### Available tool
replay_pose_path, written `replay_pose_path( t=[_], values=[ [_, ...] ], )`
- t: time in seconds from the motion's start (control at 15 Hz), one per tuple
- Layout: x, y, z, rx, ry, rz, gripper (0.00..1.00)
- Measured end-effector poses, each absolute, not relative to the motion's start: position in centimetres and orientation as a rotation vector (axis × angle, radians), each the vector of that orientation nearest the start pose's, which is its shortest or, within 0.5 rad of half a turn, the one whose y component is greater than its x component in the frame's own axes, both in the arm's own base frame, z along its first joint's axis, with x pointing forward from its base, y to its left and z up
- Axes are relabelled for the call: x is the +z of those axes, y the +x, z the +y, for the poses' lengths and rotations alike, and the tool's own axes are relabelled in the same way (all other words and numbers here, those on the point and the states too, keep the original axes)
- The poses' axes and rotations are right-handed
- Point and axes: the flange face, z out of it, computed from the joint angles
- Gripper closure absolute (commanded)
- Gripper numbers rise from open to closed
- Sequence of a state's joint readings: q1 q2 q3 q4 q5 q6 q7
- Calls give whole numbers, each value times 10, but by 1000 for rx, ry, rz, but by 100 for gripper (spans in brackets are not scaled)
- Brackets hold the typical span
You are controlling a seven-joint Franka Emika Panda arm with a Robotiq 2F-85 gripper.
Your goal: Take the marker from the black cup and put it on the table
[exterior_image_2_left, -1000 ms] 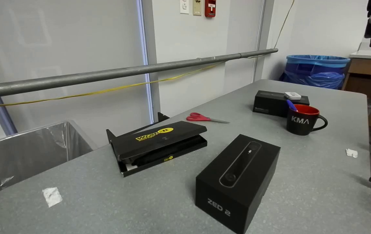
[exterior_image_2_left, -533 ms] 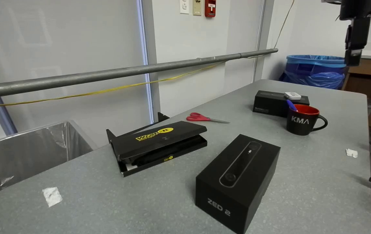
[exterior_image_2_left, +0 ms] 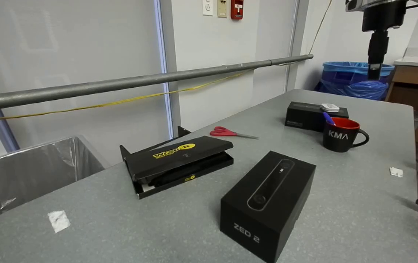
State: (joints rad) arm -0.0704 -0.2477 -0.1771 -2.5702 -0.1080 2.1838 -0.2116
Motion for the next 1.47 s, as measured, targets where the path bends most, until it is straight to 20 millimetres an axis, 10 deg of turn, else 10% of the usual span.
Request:
replay_pose_path(
  t=[1.47],
  values=[
    [241, 457, -81, 50, -3179, -340, 0]
  ],
)
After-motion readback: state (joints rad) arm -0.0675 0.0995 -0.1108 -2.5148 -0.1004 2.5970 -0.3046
